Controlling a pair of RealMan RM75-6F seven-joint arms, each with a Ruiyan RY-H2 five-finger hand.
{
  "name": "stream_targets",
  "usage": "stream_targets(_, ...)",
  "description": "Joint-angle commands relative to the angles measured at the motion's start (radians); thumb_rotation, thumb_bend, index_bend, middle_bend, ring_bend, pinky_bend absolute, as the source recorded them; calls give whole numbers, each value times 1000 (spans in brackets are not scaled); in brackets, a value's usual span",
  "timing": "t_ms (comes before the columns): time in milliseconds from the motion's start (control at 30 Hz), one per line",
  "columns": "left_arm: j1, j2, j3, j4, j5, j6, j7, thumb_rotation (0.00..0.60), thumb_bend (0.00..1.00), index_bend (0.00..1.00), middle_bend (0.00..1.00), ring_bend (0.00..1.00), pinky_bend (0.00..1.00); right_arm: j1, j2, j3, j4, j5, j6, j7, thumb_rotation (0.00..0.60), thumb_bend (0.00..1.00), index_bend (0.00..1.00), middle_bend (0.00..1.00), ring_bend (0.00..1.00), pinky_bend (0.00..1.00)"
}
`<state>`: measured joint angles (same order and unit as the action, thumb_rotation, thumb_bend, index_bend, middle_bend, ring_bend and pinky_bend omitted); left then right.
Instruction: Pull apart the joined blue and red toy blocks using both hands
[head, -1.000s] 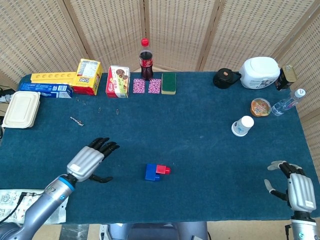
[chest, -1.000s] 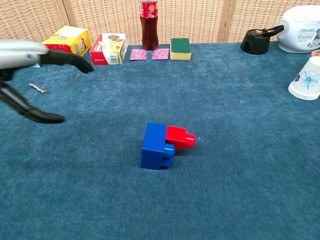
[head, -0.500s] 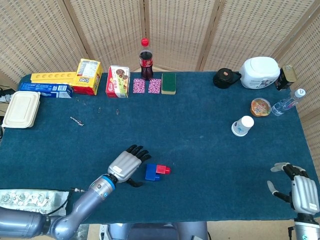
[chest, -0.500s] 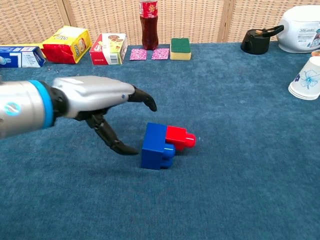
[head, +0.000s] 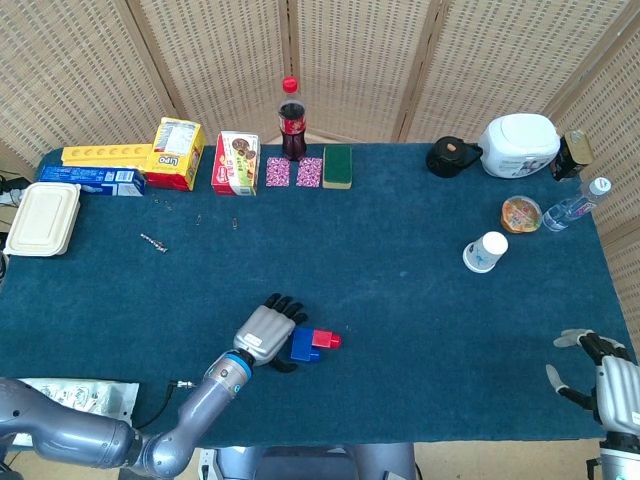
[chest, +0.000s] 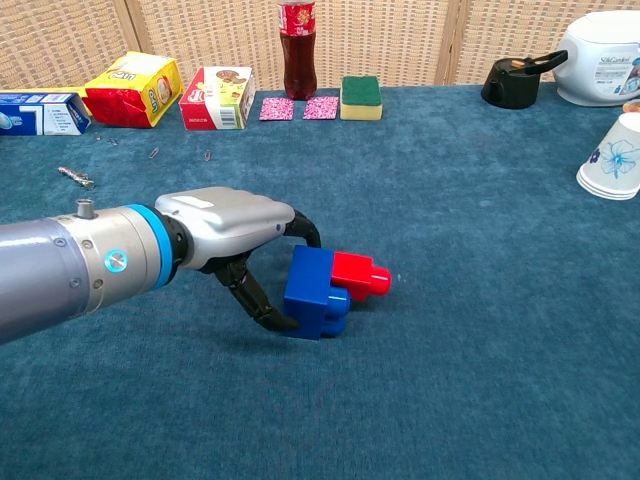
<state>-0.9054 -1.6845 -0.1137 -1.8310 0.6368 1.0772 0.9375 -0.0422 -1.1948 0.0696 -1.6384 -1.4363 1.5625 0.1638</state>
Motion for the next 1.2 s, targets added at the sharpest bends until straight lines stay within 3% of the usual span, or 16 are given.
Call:
stream_targets(33,-1,-22,-2,27,-1,-1,-31,400,226,266,194,132,101,0,0,0,0,-1,-1,-1,600,324,432,363,371,242)
stream_targets(367,0,-61,-18,96,53,-51,-156,405,255,352,251,171,118,-2,0,3,-4,5,-7,-8,599,324,432,363,377,246)
stream_targets(567,2,-49,-40,121,110,-88,-243,405,276,449,322,223,179,3,4,5,-14,3,-15,-22,600,324,432,363,381,254)
stream_targets(900,-36,100,-121,98,185,-204,-359,410,279,457,331,233,189,55,9,15,-57,-32,-79,45,597,324,431,363,386,310)
stream_targets(1200,-142,251,-192,109,219,-407,-430,411,282,457,331,233,188,135,1,25,-113,-90,-163,153,600,271,403,378,422,357)
